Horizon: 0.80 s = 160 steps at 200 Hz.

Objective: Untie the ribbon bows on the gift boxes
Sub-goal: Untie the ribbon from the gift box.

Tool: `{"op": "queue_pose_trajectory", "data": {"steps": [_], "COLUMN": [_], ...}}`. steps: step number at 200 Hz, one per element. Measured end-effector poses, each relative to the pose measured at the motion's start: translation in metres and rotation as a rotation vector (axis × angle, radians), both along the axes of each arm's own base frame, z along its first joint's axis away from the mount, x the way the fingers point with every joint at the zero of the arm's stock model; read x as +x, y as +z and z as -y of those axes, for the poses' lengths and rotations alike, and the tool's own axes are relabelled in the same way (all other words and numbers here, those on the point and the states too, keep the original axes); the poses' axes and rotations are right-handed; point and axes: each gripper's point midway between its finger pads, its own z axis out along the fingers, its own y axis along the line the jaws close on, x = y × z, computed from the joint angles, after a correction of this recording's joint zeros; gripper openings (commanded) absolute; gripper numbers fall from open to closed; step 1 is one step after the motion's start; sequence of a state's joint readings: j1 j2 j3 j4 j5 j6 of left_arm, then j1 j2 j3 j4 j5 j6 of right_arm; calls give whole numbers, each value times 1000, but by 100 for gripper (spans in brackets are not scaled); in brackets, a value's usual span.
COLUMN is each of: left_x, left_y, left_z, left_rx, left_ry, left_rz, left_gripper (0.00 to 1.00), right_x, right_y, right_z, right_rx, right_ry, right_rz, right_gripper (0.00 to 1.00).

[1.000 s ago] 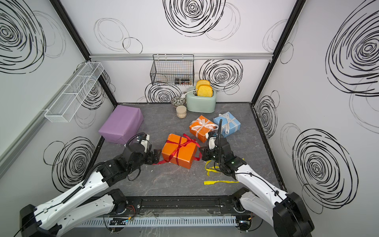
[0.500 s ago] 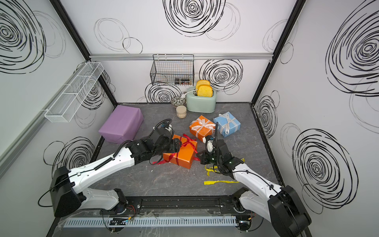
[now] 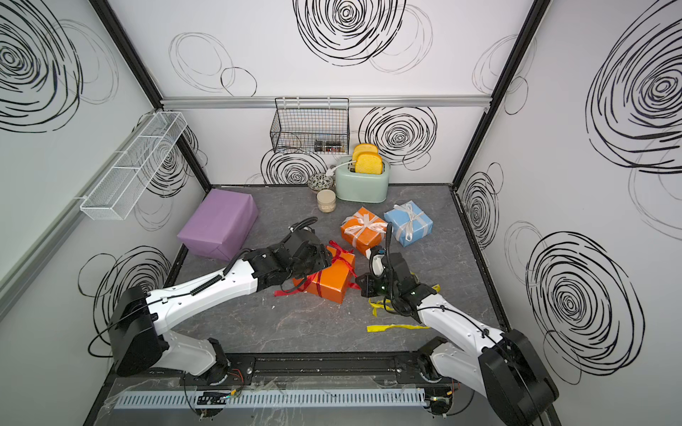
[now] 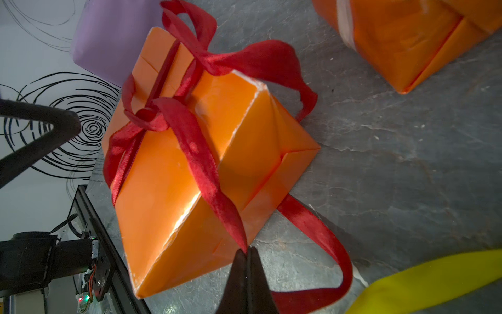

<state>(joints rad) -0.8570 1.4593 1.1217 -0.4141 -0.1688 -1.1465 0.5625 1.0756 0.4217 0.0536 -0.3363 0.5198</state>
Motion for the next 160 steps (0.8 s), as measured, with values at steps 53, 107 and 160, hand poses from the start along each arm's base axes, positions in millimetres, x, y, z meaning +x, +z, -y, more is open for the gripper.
{"op": "queue_pose_trajectory", "data": {"steps": [53, 107, 160], "left_x": [13, 24, 34], "left_y": [-23, -36, -40], "left_z": [-6, -1, -10], "left_rx": [0, 45, 91], "left_ry": [69, 69, 71], "left_rz": [-61, -92, -93], "left_gripper": [58, 49, 33], "right_x": [-1, -5, -6], "right_y": [-2, 0, -3], "right_z": [-4, -11, -12], "right_rx": [-5, -14, -27], "right_ry": [11, 32, 31], "right_rz": [12, 39, 52], "right_gripper": [0, 0, 0]}}
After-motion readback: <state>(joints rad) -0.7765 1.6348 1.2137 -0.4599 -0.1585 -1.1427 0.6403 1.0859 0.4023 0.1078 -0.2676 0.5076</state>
